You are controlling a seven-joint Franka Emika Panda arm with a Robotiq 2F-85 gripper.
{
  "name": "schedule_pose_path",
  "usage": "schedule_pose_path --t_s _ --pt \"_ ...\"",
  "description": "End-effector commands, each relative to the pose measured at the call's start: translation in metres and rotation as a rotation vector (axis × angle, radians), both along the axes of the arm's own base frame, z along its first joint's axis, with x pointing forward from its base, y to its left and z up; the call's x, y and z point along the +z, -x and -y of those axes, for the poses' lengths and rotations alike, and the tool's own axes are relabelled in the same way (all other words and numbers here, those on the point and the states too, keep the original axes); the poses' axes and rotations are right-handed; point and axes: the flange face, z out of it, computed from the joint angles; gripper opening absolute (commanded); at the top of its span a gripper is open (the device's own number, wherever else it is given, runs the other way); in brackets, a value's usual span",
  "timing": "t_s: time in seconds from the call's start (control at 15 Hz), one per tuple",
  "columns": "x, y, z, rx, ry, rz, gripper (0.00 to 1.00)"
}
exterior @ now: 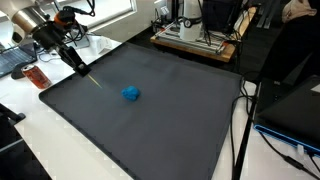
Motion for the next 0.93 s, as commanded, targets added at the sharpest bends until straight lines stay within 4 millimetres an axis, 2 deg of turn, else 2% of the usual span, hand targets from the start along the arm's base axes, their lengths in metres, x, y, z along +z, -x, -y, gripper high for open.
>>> schedule_pose_path --t_s 0.0,0.4,0.87 --pt "0.007 0.020 0.010 -0.028 0.010 0.011 0.03" --pt "0.009 0.054 0.022 -0.083 0.030 0.026 0.03" --pt "-0.014 0.094 0.002 -0.190 -0.103 0.103 0.03"
